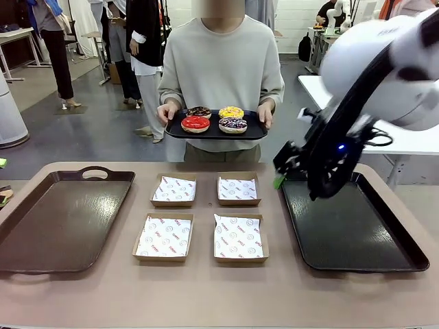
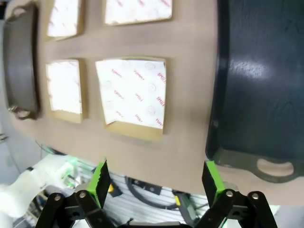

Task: Individually package the donuts and arrange them on the tray.
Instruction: Pick up one Paper togo box.

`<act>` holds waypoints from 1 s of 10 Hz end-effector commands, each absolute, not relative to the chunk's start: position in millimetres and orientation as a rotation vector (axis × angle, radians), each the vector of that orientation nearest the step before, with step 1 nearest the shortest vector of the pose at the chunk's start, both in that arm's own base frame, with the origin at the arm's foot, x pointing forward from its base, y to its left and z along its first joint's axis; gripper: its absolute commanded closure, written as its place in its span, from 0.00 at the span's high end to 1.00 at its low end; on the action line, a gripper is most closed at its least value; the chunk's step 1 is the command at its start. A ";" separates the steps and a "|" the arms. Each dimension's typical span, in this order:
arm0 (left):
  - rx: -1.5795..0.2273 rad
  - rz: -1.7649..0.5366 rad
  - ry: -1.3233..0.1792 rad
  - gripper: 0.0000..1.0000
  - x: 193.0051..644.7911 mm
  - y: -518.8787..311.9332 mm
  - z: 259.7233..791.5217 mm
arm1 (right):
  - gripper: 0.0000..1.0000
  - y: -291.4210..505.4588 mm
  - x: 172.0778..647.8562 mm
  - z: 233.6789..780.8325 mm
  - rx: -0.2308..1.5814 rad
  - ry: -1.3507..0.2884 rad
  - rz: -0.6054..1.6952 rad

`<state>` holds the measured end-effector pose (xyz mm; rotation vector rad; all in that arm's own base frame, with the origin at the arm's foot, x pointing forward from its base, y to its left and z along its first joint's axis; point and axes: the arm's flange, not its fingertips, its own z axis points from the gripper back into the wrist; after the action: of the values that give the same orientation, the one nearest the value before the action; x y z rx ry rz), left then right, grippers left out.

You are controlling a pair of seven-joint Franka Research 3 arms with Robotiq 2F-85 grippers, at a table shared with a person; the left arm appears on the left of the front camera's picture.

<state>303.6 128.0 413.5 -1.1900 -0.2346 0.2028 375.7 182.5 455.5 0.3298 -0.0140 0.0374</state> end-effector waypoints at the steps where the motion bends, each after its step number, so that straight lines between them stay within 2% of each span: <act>1: -1.201 0.211 -0.243 1.00 304.4 128.7 414.4 | 1.00 211.1 385.7 435.5 0.236 -0.027 0.010; 5: -1.201 0.211 -0.243 1.00 304.4 128.7 414.4 | 1.00 229.2 379.6 393.7 0.205 -0.037 -0.009; 6: -1.201 0.211 -0.243 1.00 304.4 128.7 414.4 | 1.00 225.1 375.0 395.4 0.278 0.011 0.009; 7: -1.201 0.211 -0.243 1.00 304.4 128.7 414.4 | 1.00 231.7 378.8 396.9 0.221 -0.020 0.021; 10: -1.201 0.211 -0.243 1.00 304.4 128.7 414.4 | 1.00 231.7 378.8 396.9 0.221 -0.020 0.021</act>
<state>303.6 128.0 413.4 -1.1900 -0.2346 0.2028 378.8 230.6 396.6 0.2318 -0.0135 0.0237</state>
